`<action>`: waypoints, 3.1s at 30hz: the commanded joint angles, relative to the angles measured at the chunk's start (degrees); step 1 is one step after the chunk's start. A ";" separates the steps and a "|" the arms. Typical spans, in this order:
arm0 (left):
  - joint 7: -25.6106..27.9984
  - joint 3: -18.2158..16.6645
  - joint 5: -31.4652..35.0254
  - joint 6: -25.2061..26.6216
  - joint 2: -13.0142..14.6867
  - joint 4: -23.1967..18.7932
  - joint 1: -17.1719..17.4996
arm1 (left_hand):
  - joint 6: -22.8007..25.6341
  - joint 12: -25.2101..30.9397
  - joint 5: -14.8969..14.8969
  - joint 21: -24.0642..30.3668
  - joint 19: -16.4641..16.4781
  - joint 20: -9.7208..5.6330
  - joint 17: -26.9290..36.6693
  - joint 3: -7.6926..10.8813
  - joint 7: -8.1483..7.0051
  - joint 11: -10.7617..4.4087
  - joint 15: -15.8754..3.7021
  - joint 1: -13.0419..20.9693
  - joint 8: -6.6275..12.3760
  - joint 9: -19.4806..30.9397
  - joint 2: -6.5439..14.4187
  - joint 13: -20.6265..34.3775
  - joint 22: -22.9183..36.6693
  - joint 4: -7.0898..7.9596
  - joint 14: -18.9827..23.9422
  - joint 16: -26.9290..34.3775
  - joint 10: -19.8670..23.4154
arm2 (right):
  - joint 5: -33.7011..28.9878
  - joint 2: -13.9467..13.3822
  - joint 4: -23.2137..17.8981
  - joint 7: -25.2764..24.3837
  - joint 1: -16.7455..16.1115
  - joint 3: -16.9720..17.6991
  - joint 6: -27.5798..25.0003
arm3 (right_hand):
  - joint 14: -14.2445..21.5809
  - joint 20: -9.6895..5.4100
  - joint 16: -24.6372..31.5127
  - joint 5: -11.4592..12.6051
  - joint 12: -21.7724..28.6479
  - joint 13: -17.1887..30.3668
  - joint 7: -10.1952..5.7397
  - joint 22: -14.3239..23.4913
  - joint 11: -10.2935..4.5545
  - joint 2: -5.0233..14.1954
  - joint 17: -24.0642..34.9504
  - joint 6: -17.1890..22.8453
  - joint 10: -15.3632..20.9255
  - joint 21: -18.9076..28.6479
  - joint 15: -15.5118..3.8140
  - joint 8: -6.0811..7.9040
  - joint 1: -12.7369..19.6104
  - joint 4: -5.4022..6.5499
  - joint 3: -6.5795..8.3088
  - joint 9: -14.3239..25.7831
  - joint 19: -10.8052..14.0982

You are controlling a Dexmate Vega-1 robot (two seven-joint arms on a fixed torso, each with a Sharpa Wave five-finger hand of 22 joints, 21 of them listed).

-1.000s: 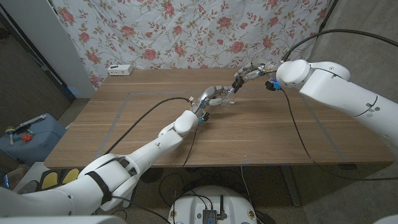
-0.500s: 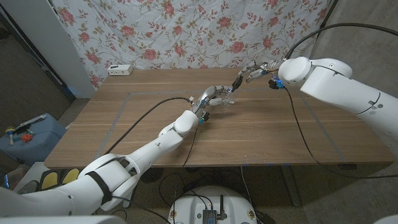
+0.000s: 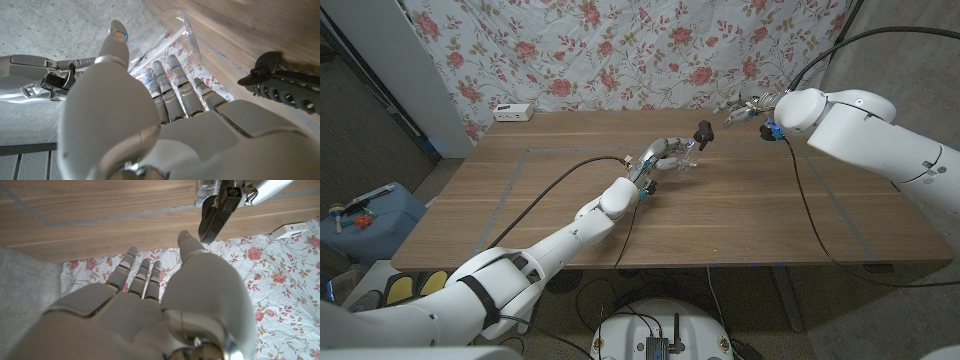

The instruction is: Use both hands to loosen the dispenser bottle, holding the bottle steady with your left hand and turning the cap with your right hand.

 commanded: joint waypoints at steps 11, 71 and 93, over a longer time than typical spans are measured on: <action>-0.02 -0.14 0.07 0.45 0.34 -0.74 0.33 | 7.09 0.19 0.45 0.07 0.60 -3.05 0.10 4.93 -1.14 -2.44 -3.51 -7.26 0.28 0.25 8.07 0.25 0.10 4.70 0.67 0.02 3.34 | 4.04 -3.07 -1.86 -2.27 -2.91 3.80 3.68 | 0.17 2.42 0.26 0.53 0.76 0.05 5.55 0.38 3.54 -2.33 0.06 -3.31 -0.45 0.30 3.18 1.02 -18.14 7.10 -8.27 0.56 0.80; -0.16 -0.05 -0.02 0.89 0.29 -1.15 0.48 | 7.05 0.13 0.44 0.06 0.52 -2.91 0.15 4.90 -1.15 -2.32 -3.30 -7.25 0.16 0.26 8.10 0.26 0.10 4.68 0.47 0.01 3.33 | -3.85 -0.48 -0.60 3.86 2.99 -7.75 0.27 | -0.59 4.47 -0.93 2.11 0.88 -0.02 15.11 0.13 9.00 -5.57 -2.23 -2.12 -1.36 0.09 7.33 2.95 -21.37 0.84 -8.05 0.98 -0.73; -0.48 0.07 0.01 1.05 0.33 -1.56 0.61 | 6.92 0.09 0.48 0.07 0.53 -2.82 0.12 4.98 -1.01 -2.24 -3.42 -7.32 0.08 0.26 8.23 0.29 0.10 4.73 0.42 -0.03 3.24 | -3.34 -0.84 -0.60 2.56 0.70 -5.60 2.73 | 0.79 3.69 -0.59 2.16 1.25 -0.01 10.81 0.12 7.25 -3.30 -2.25 1.56 -0.34 0.28 5.73 3.81 -16.67 -2.44 -4.15 0.89 0.42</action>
